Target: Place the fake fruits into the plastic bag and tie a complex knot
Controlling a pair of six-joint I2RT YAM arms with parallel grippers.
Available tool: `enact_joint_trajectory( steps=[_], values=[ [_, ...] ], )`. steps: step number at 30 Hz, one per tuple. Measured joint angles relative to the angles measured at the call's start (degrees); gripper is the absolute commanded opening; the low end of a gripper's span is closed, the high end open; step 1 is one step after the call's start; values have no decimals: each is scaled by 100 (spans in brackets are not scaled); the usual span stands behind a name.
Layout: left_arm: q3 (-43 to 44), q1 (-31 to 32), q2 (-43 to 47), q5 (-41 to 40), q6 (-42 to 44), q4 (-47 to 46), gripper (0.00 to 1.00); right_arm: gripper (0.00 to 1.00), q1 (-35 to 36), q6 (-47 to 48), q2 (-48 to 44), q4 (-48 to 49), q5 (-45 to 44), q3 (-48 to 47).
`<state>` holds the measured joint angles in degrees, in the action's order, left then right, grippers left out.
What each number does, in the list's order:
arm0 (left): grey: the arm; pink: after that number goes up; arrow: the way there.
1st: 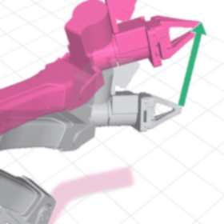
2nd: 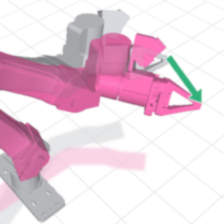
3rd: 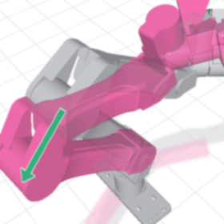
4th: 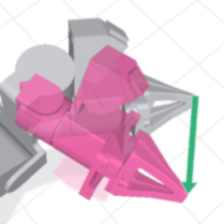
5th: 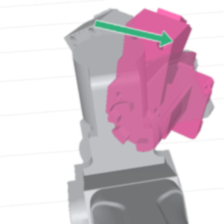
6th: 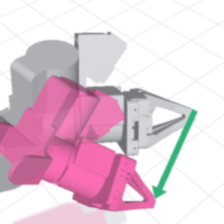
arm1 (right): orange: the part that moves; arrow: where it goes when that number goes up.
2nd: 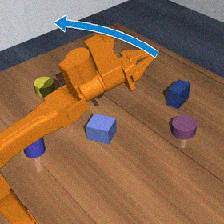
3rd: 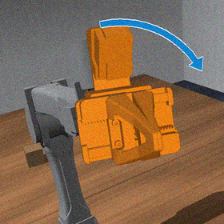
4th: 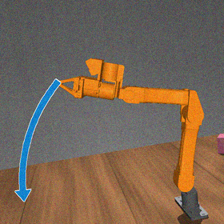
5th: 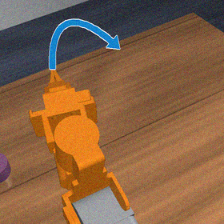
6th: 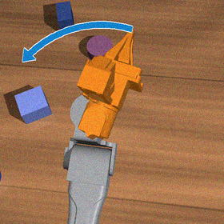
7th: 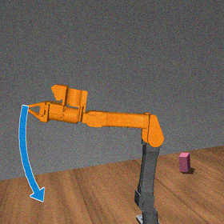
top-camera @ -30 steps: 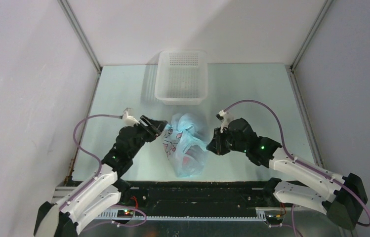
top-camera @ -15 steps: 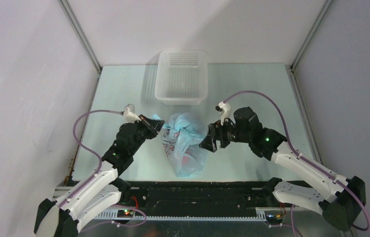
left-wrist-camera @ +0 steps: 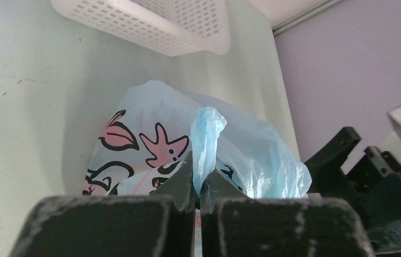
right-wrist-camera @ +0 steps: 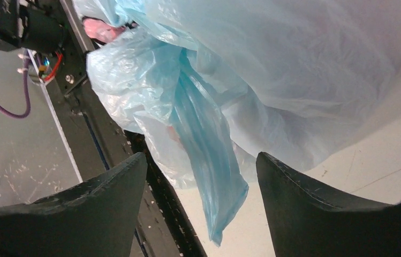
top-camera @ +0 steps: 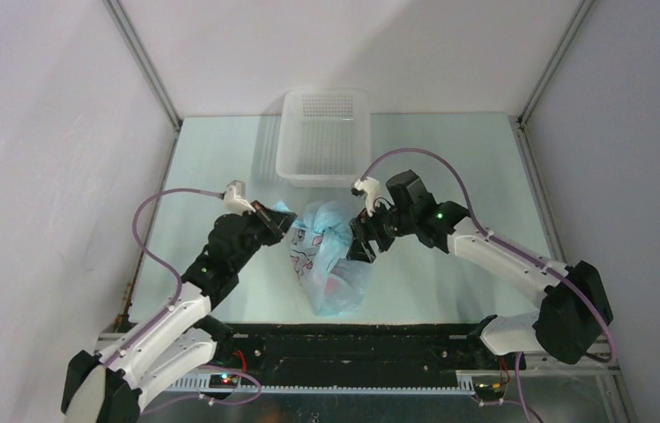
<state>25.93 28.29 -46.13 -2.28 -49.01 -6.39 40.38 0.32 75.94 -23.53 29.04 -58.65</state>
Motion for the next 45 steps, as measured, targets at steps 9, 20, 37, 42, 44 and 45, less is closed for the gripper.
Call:
enact_joint_trajectory(
  steps=[9,20,37,42,44,45],
  values=[
    [286,2,-50,-160,238,262,0,0,4,20,538,50,157,0],
    [1495,-50,1078,-743,1172,1128,0,0,61,-763,-1423,-72,-1169,-396],
    [-584,-922,1034,-525,184,811,0,0,-439,-2031,-1217,323,-1530,1685],
    [-354,-949,1071,-544,114,675,0,0,-455,-1989,-1473,-66,-1947,1088],
    [-343,-964,1132,-549,44,553,0,0,-470,-1985,-1585,-111,-2070,960],
    [-350,-968,1141,-546,7,511,0,0,-485,-1985,-1620,-105,-2100,951]
  ],
)
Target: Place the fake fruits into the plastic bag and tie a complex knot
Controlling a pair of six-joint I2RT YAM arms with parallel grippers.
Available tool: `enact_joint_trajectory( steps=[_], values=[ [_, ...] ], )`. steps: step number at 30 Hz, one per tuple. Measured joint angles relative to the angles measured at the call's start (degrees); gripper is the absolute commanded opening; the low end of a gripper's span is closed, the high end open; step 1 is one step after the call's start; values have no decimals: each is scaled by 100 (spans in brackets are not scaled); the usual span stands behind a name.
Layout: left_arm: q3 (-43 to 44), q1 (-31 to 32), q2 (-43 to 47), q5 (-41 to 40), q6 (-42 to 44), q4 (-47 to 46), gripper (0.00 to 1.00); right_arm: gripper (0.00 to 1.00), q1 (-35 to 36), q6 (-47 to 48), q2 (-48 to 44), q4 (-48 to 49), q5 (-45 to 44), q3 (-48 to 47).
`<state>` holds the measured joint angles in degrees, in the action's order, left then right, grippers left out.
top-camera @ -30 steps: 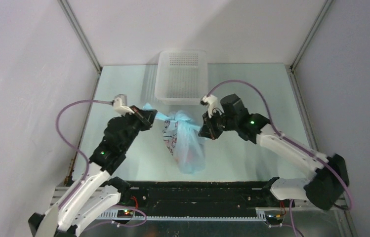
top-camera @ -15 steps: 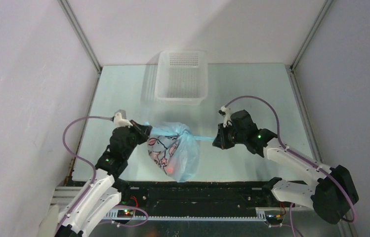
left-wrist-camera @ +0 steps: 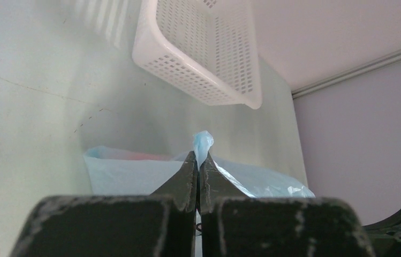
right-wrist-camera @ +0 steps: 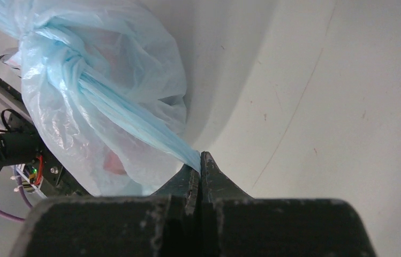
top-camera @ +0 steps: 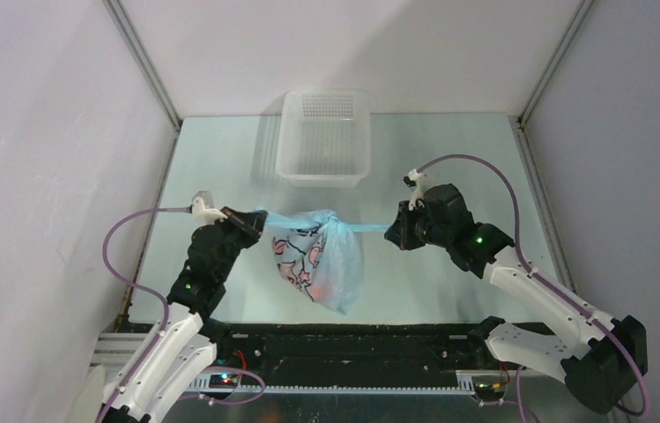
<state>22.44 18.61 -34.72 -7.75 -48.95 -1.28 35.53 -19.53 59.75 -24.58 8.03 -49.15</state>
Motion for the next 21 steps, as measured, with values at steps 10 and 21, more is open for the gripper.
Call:
enact_joint_trajectory(
  steps=[10,21],
  values=[
    [-890,-144,-90,7,-398,-140,0,0,-57,-293,385,372,59,970],
    [-850,-638,109,-1342,-131,76,37,36,-389,28,98,-168,-149,1071]
  ],
)
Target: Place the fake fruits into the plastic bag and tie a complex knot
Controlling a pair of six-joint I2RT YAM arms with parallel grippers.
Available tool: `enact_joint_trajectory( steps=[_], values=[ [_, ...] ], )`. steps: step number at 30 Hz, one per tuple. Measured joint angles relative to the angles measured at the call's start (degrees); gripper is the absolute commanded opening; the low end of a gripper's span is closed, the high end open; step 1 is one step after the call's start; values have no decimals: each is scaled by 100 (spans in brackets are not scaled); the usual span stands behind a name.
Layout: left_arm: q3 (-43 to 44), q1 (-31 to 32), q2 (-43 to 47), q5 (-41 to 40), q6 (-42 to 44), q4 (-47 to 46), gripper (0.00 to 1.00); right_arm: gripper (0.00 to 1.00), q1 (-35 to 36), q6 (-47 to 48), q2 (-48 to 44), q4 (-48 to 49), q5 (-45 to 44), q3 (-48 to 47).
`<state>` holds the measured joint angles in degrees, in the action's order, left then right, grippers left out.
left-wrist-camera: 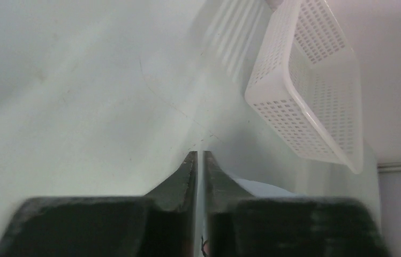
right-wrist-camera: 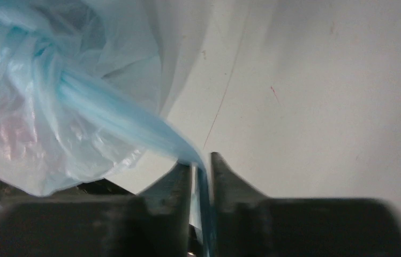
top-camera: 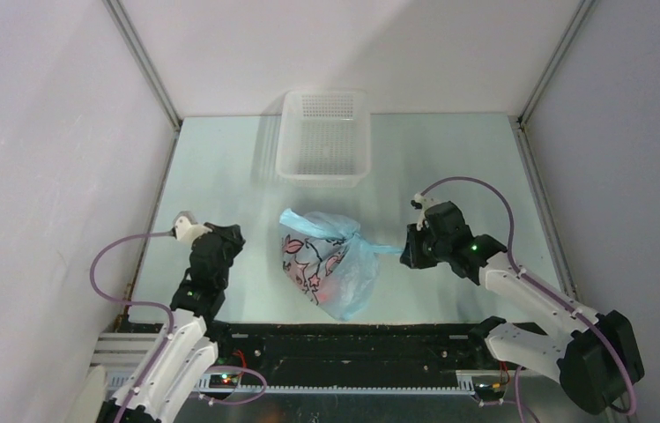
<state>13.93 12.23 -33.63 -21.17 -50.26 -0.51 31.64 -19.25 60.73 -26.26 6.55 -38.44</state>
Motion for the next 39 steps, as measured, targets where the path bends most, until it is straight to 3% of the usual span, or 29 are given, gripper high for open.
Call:
enact_joint_trajectory(
  steps=[1,2,3,4,5,7,18,28,39],
  values=[
    [50,0,57,13,70,61,50,55,0,13,-39,-4,81,-7],
    [118,0,107,37,146,122,75,63,7,92,-74,-9,190,-20],
    [214,-2,157,74,173,184,87,81,22,192,-107,-13,304,-52],
    [315,-2,208,103,256,245,96,90,31,203,-127,-13,367,-76],
    [402,-2,245,129,313,291,98,97,44,258,-146,-22,459,-116],
    [614,-4,339,197,389,385,99,99,81,374,-188,-50,608,-199],
    [957,-7,337,247,758,916,99,99,-153,428,-411,-87,916,-356],
    [1322,-708,271,769,1073,1504,99,99,-1556,120,-417,-79,898,-369],
    [2621,-898,26,789,2704,2310,99,99,-3152,94,-1231,256,887,-372]
  ],
)
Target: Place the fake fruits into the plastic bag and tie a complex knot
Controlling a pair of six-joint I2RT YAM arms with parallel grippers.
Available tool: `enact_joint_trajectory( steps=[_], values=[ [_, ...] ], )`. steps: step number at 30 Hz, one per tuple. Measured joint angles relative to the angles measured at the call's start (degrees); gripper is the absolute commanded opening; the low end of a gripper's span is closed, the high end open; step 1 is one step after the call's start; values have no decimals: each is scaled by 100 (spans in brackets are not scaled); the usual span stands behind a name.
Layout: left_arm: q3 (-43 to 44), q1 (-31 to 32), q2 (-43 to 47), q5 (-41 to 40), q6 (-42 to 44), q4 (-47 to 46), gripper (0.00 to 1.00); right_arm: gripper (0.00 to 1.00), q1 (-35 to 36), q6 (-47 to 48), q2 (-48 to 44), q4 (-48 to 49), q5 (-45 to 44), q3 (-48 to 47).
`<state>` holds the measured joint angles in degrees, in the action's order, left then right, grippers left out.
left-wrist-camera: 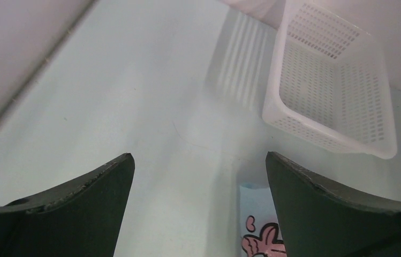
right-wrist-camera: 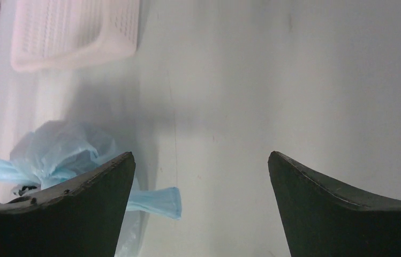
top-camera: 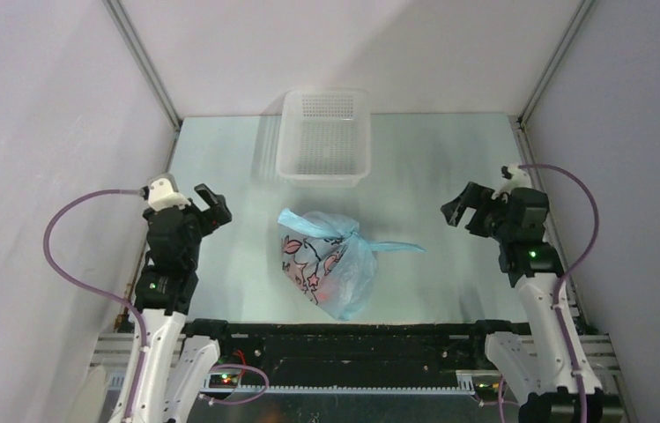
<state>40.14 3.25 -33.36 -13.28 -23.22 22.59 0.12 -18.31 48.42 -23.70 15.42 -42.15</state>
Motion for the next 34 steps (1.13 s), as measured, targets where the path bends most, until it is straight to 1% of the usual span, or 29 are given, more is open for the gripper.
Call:
enact_joint_trajectory(
  steps=[4,9,18,34],
  values=[
    [278,-4,111,-164,638,-17,99,99,-258,151,-599,223,-175,-4],
    [402,-7,391,-343,1134,-212,99,99,-299,481,-1318,568,-479,-13],
    [129,-7,914,-365,1325,-557,99,99,-299,1038,-2208,1003,-743,109],
    [107,-7,942,-348,1322,-577,99,99,-299,1189,-2236,1040,-763,201]
  ],
)
